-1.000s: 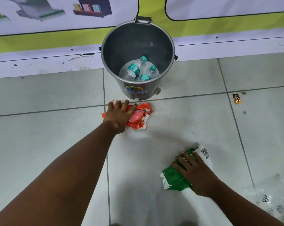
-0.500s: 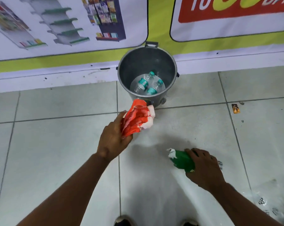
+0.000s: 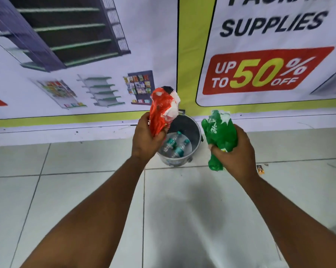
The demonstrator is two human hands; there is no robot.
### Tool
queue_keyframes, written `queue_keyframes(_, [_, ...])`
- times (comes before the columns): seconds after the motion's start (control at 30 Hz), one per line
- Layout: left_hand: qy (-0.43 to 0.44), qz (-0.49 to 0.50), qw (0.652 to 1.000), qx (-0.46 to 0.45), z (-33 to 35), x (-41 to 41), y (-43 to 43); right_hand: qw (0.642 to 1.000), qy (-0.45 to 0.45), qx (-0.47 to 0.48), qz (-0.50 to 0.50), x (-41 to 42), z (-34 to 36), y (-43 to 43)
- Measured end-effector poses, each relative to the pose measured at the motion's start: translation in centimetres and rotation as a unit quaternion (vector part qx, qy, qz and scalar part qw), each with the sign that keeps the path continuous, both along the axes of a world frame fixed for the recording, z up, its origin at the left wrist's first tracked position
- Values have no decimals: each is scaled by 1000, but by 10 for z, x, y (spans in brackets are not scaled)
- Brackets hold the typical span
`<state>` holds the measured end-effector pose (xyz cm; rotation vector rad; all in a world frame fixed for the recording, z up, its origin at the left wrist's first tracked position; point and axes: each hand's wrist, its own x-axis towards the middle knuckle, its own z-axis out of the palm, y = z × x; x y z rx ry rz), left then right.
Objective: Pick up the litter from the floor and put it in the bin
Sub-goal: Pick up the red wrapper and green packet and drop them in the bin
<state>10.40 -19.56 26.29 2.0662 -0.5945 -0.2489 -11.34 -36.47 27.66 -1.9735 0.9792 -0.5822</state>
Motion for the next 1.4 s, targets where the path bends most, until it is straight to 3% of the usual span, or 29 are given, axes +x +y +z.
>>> queue_keyframes(0.13, [0, -11, 1000, 10, -9, 6, -26, 1000, -24, 8, 4, 14, 7, -8])
queue_keyframes(0.27, [-14, -15, 996, 83, -30, 1, -27, 1000, -24, -1, 11, 13, -4, -9])
queue_keyframes(0.57, [7, 66, 998, 0, -31, -8, 23, 1000, -16, 24, 4, 10, -28, 23])
queue_keyframes(0.77, [11, 92, 996, -21, -17, -8, 52, 997, -56, 50, 1, 79, -14, 25])
queue_keyframes(1.0, [3, 87, 996, -12, -17, 7, 73, 996, -88, 6, 12, 161, -5, 10])
queue_keyframes(1.1, [-9, 90, 996, -21, -21, 11, 77, 999, -19, 24, 44, 172, -25, 0])
queue_keyframes(1.27, [-26, 71, 997, -5, -28, 11, 83, 974, 189, 112, 49, 147, -65, -6])
queue_keyframes(1.4, [-19, 61, 998, 10, -28, 8, 86, 973, 197, 80, 95, 114, -82, 4])
